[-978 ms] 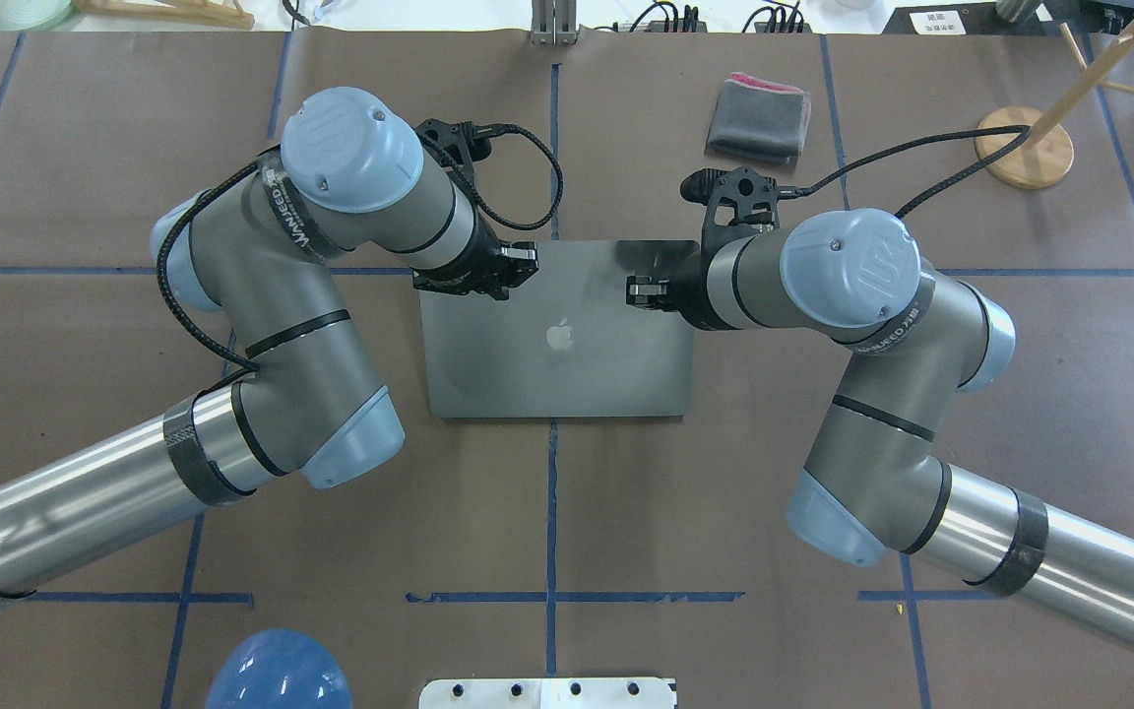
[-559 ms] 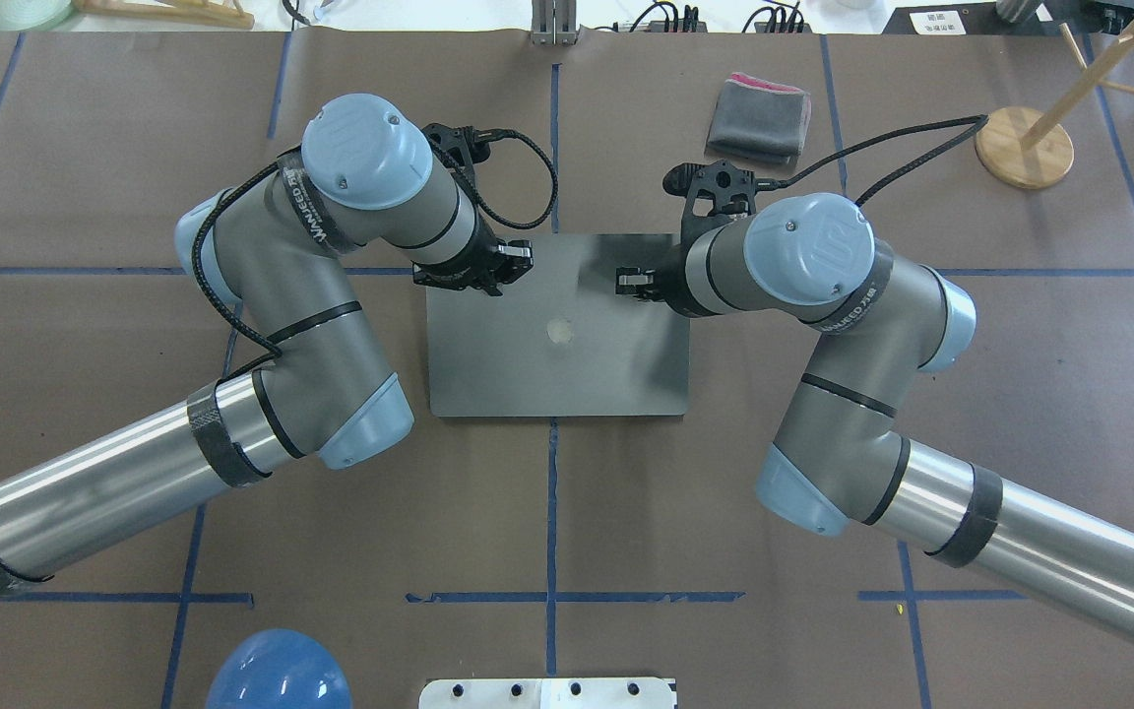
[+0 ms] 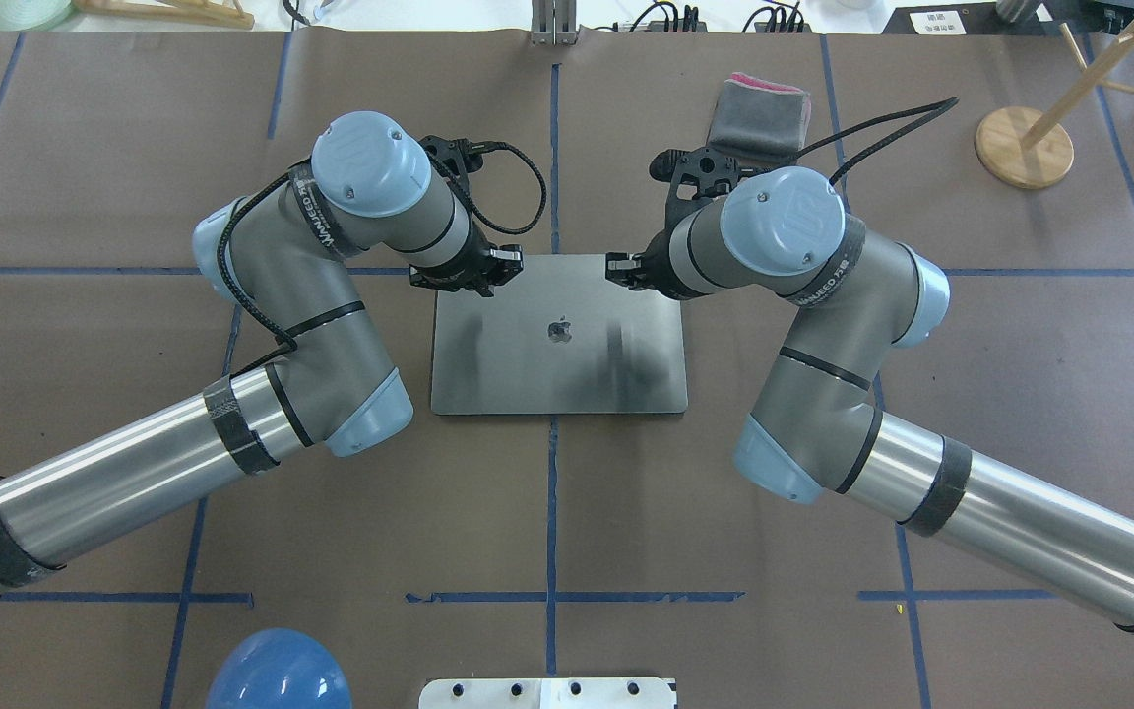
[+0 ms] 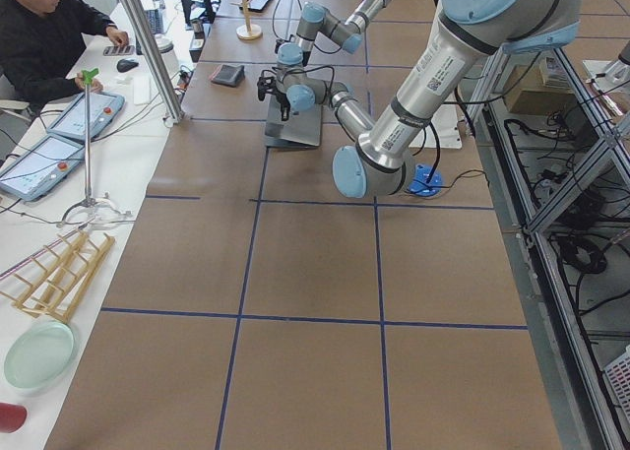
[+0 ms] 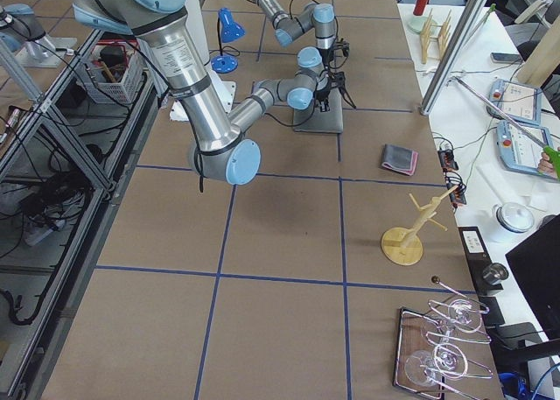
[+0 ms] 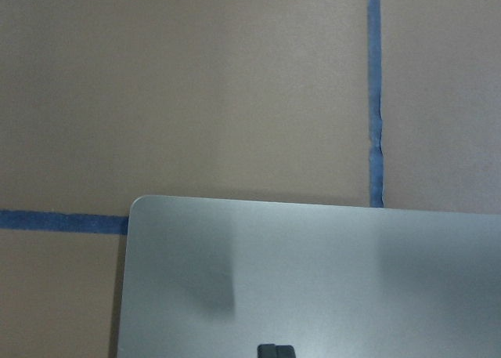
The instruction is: Close laptop
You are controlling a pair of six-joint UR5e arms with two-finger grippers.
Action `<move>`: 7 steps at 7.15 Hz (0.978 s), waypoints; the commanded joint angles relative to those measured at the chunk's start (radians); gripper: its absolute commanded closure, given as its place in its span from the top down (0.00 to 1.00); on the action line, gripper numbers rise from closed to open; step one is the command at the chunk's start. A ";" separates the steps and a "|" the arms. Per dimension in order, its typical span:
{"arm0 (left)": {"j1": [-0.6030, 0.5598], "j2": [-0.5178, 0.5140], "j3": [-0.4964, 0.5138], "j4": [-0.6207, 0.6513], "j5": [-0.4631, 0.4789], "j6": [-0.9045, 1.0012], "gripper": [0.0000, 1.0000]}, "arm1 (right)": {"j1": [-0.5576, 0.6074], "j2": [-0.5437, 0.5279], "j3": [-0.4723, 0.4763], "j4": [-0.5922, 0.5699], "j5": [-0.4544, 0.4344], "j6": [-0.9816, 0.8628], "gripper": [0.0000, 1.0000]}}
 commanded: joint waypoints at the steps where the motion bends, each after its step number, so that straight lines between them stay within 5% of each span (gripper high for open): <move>1: 0.001 -0.017 0.074 -0.041 0.000 0.000 0.00 | 0.041 0.004 0.005 0.002 0.070 -0.001 0.01; 5: 0.001 -0.017 0.082 -0.042 0.000 0.000 0.00 | 0.063 0.004 0.025 -0.001 0.102 -0.001 0.04; 6: -0.013 -0.018 0.075 -0.042 -0.002 0.002 0.01 | 0.082 0.003 0.031 -0.003 0.136 -0.001 0.19; 7: -0.051 -0.017 0.047 -0.027 -0.036 -0.006 0.46 | 0.115 0.000 0.036 -0.013 0.208 -0.003 0.69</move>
